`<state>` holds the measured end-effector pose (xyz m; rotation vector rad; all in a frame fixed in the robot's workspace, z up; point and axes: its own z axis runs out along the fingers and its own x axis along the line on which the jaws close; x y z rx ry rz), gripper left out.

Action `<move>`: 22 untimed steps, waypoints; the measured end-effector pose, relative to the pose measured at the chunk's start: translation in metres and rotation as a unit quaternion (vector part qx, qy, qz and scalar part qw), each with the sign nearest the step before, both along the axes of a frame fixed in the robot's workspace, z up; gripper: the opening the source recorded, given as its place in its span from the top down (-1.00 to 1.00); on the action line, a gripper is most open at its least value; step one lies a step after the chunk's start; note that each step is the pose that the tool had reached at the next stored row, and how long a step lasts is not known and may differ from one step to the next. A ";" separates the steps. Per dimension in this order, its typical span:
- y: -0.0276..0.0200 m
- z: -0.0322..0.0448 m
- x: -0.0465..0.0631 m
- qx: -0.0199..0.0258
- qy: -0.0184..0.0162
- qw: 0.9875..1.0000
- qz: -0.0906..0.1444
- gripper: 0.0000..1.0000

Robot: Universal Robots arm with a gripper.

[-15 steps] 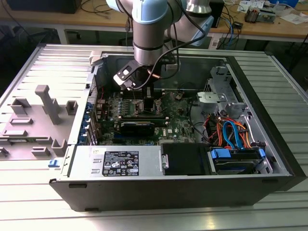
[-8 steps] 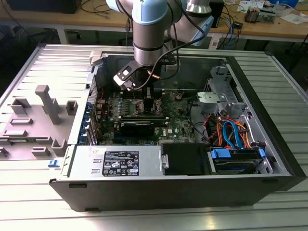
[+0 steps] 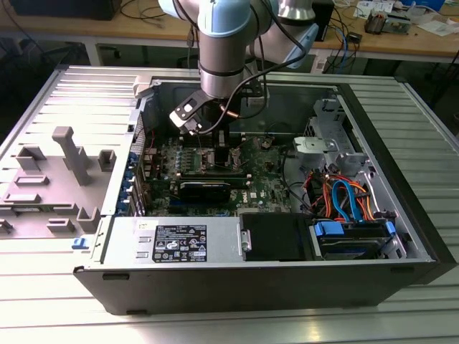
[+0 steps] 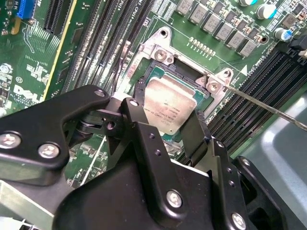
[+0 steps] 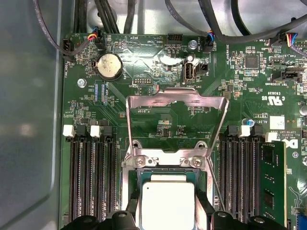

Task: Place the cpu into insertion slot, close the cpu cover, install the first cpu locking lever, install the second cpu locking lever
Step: 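Place the cpu into insertion slot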

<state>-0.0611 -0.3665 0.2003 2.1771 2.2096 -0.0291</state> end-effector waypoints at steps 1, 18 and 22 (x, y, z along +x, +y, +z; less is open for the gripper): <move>0.0000 0.0000 0.000 0.000 0.000 1.000 0.000 -0.09; 0.0000 0.0052 0.000 0.000 0.000 1.000 0.000 -0.36; 0.0000 0.0146 0.000 0.000 0.000 1.000 0.001 -0.36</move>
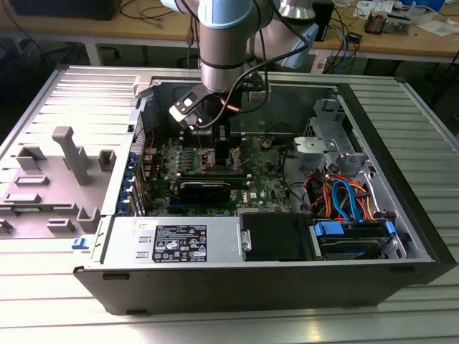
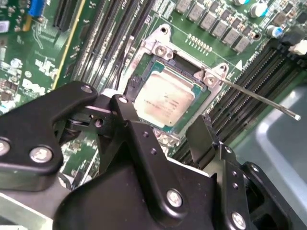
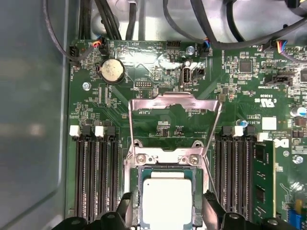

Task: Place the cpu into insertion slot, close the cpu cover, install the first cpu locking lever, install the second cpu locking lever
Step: 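Place the cpu into insertion slot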

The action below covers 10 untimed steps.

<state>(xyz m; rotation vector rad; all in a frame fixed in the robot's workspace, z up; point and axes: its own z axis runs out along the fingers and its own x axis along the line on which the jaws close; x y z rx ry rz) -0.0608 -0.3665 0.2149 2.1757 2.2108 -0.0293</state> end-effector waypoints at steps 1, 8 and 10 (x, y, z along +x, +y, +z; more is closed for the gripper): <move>0.0000 0.0015 0.000 0.000 0.000 1.000 0.000 -0.33; 0.0000 0.0038 0.000 0.001 0.000 1.000 0.000 0.53; 0.0000 0.0038 0.000 0.001 0.000 1.000 0.000 0.77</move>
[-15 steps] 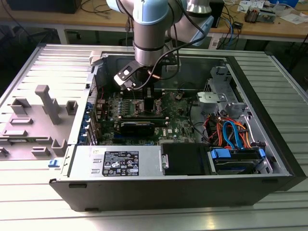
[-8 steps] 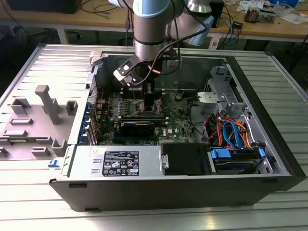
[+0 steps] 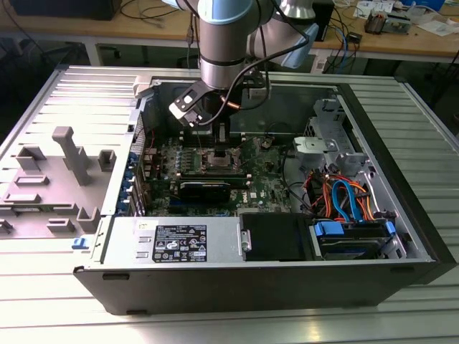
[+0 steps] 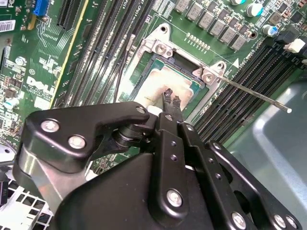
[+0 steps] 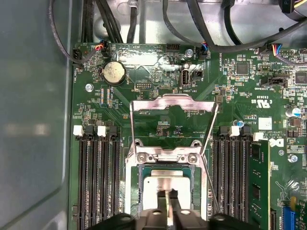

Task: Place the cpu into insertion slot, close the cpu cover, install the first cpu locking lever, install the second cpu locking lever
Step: 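Place the cpu into insertion slot, then close the cpu cover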

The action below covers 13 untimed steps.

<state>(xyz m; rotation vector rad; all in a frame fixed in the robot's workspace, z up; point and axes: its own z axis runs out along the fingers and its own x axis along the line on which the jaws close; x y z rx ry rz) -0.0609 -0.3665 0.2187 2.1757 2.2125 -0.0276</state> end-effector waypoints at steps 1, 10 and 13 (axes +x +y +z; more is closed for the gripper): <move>0.0000 0.0000 0.000 0.000 0.000 1.000 0.000 0.79; 0.0000 0.0000 0.000 0.003 0.000 1.000 0.000 0.79; 0.0000 0.0000 0.000 0.004 0.000 1.000 0.000 0.79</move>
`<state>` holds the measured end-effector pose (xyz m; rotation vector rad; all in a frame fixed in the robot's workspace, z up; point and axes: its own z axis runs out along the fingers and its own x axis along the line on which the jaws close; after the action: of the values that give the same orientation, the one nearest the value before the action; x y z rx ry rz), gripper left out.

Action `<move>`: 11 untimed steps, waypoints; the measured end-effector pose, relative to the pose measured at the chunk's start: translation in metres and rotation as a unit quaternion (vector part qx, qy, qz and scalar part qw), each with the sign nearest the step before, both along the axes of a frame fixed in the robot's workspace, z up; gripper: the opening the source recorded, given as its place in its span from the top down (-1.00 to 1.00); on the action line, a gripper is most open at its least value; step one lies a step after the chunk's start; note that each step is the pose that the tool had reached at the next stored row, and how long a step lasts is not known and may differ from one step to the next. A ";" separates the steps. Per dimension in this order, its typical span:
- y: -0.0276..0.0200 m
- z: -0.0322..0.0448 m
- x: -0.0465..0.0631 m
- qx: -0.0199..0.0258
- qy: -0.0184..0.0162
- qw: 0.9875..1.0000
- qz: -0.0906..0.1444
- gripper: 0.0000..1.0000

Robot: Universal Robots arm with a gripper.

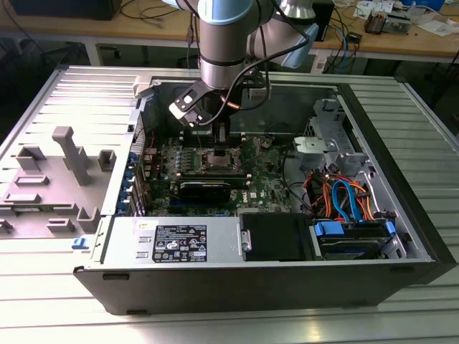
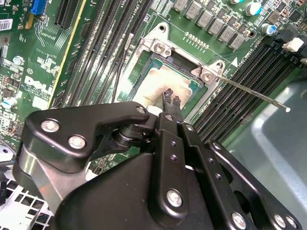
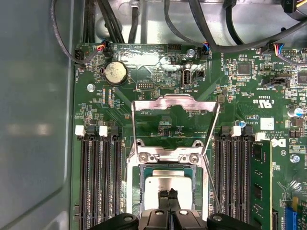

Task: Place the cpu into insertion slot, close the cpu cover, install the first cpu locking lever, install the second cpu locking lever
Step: 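Close the cpu cover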

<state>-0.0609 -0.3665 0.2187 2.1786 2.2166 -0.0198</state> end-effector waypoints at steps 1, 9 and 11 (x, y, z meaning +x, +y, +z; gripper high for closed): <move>0.0000 0.0000 0.000 0.000 0.000 1.000 0.000 0.79; 0.0000 0.0000 0.000 0.002 0.000 1.000 0.000 0.79; 0.0000 0.0000 0.000 0.004 0.000 1.000 0.000 0.79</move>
<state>-0.0609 -0.3665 0.2187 2.1822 2.2217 -0.0101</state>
